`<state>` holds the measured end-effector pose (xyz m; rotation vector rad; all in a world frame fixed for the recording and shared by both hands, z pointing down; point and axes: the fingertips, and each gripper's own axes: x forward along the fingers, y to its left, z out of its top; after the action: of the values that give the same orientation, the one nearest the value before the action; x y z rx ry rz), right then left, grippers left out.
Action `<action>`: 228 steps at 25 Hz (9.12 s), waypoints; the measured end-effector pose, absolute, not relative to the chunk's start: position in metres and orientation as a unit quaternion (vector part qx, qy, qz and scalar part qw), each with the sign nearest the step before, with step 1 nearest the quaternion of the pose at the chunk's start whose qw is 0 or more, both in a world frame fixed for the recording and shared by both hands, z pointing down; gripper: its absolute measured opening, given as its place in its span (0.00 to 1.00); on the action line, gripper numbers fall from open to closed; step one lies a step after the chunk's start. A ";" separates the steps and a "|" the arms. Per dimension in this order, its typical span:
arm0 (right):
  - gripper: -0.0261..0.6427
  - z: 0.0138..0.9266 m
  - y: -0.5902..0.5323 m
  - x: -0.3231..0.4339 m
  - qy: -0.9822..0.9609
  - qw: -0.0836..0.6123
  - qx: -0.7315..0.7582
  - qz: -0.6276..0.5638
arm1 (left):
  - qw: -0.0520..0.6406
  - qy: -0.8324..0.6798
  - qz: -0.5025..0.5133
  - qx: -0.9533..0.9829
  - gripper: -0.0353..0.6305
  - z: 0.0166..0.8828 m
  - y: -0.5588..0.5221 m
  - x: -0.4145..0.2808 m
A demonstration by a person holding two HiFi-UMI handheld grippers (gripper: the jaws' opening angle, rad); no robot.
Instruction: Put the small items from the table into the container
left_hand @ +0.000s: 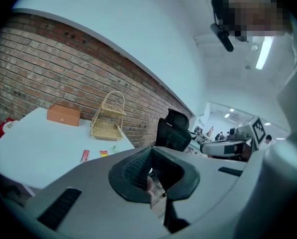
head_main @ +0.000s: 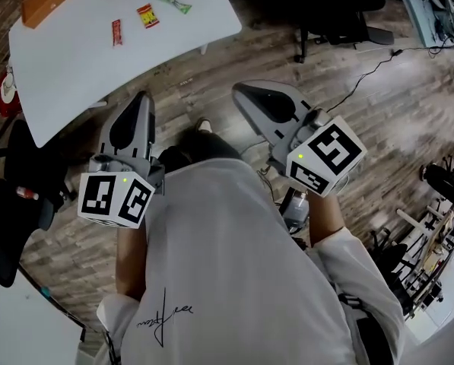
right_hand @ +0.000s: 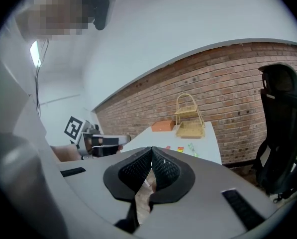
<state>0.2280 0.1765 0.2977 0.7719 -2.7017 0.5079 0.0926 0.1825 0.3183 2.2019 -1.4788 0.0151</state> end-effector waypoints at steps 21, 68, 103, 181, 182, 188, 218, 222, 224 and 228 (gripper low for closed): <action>0.07 0.335 0.102 0.144 -0.932 0.200 0.268 0.141 | 0.253 -0.574 0.095 0.773 0.07 0.397 0.088 0.017; 0.07 0.353 -0.027 0.100 -0.902 0.211 0.345 0.152 | 0.333 -0.498 0.319 0.734 0.21 0.597 -0.034 -0.059; 0.07 0.357 -0.043 0.098 -0.913 0.193 0.324 0.154 | 0.252 -0.522 0.163 0.798 0.21 0.420 -0.078 -0.059; 0.07 0.372 -0.079 0.106 -0.902 0.185 0.327 0.213 | 0.180 -0.532 0.151 0.813 0.21 0.346 -0.234 -0.041; 0.07 0.372 -0.079 0.106 -0.902 0.185 0.326 0.213 | 0.180 -0.532 0.151 0.813 0.21 0.345 -0.234 -0.041; 0.07 0.371 -0.076 0.103 -0.904 0.183 0.326 0.208 | 0.173 -0.538 0.146 0.812 0.21 0.341 -0.228 -0.045; 0.07 0.364 -0.028 0.080 -0.922 0.174 0.298 0.178 | 0.211 -0.539 0.137 0.804 0.09 0.381 -0.120 -0.056; 0.07 0.363 -0.019 0.074 -0.926 0.173 0.288 0.174 | 0.219 -0.533 0.135 0.806 0.08 0.387 -0.103 -0.051; 0.07 0.363 -0.017 0.068 -0.927 0.173 0.284 0.172 | 0.221 -0.530 0.136 0.807 0.08 0.390 -0.096 -0.050; 0.07 0.366 -0.012 0.059 -0.930 0.172 0.276 0.172 | 0.228 -0.528 0.134 0.807 0.08 0.395 -0.079 -0.049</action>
<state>0.0592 -0.0118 0.3656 0.7835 -2.6389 0.4872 -0.0493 -0.0794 0.3952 2.2229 -1.4532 0.3685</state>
